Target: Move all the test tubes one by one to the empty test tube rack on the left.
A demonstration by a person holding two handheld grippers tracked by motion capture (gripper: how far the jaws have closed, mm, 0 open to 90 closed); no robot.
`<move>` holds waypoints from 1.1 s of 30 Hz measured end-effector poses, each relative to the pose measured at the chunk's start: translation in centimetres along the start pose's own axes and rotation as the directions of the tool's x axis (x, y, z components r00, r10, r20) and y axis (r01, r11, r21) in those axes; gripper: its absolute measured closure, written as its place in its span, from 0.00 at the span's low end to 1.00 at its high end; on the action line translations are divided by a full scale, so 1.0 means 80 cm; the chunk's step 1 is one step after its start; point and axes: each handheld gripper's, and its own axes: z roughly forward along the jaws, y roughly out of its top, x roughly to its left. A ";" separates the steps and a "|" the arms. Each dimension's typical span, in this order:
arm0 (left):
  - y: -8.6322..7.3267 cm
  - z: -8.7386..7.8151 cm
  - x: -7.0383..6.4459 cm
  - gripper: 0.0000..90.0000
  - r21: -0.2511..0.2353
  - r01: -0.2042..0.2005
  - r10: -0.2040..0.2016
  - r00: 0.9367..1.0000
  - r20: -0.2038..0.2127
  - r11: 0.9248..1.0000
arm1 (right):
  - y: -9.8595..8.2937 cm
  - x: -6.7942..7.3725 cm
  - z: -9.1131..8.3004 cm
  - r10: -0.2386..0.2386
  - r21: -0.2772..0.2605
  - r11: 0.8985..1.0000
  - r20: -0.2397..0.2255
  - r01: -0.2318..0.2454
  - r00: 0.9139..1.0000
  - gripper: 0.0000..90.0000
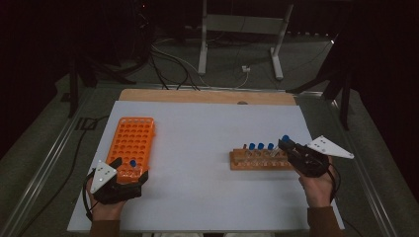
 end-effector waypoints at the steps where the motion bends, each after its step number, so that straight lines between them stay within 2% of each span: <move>1: 0.001 -0.001 0.000 0.01 -0.002 0.000 0.000 1.000 -0.001 1.000 | 0.000 0.001 0.001 0.002 0.002 1.000 -0.008 -0.002 1.000 0.85; 9: 0.009 -0.005 -0.009 0.01 -0.023 -0.030 0.030 0.999 -0.012 0.999 | 0.001 0.014 0.004 -0.010 0.007 1.000 -0.059 0.010 0.998 0.85; 16: 0.022 -0.006 -0.026 0.01 -0.050 -0.066 0.065 0.997 -0.028 0.997 | 0.002 0.027 0.009 -0.020 0.014 1.000 -0.099 0.021 0.995 0.85; 23: 0.036 0.001 -0.051 0.02 -0.074 -0.085 0.084 0.996 -0.019 0.994 | 0.002 0.039 0.014 -0.027 0.016 0.999 -0.136 0.030 0.990 0.85; 29: 0.050 0.016 -0.077 0.02 -0.089 -0.097 0.100 0.994 0.035 0.991 | 0.000 0.045 0.019 -0.013 0.021 1.000 -0.167 0.017 0.986 0.85; 33: 0.055 0.035 -0.096 0.02 -0.069 -0.110 0.115 0.991 0.066 0.991 | -0.003 0.049 0.024 -0.013 0.031 0.999 -0.178 0.019 0.984 0.85</move>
